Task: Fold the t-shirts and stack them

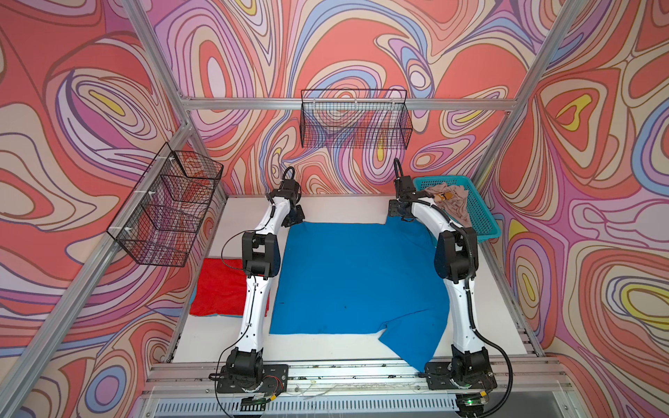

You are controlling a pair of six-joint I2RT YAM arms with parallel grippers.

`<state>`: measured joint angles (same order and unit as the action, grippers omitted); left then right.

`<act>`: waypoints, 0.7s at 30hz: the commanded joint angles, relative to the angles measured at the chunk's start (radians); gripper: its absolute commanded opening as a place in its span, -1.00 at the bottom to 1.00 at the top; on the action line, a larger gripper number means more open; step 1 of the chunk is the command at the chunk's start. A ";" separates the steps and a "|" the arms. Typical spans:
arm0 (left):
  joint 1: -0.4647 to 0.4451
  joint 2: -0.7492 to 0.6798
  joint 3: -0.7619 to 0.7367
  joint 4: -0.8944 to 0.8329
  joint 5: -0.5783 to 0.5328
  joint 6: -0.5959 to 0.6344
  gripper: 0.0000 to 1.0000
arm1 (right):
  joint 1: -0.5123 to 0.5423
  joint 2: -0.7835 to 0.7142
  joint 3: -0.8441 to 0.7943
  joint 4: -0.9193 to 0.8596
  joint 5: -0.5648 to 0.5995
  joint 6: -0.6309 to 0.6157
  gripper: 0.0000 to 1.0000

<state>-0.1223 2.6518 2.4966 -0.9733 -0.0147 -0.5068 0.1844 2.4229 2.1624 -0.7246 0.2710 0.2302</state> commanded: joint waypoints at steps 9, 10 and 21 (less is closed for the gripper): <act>0.009 0.008 -0.045 0.010 0.017 0.021 -0.97 | -0.031 0.126 0.104 -0.030 0.040 -0.005 0.65; 0.009 0.000 -0.058 0.018 0.016 0.021 -1.00 | -0.031 0.140 0.119 -0.033 0.041 -0.012 0.65; 0.001 -0.104 -0.178 0.103 0.066 0.025 -1.00 | -0.032 0.232 0.234 0.013 0.043 -0.023 0.74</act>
<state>-0.1188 2.5889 2.3634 -0.8711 0.0345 -0.4969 0.1513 2.6209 2.3569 -0.7296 0.3065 0.2111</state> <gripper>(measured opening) 0.055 0.869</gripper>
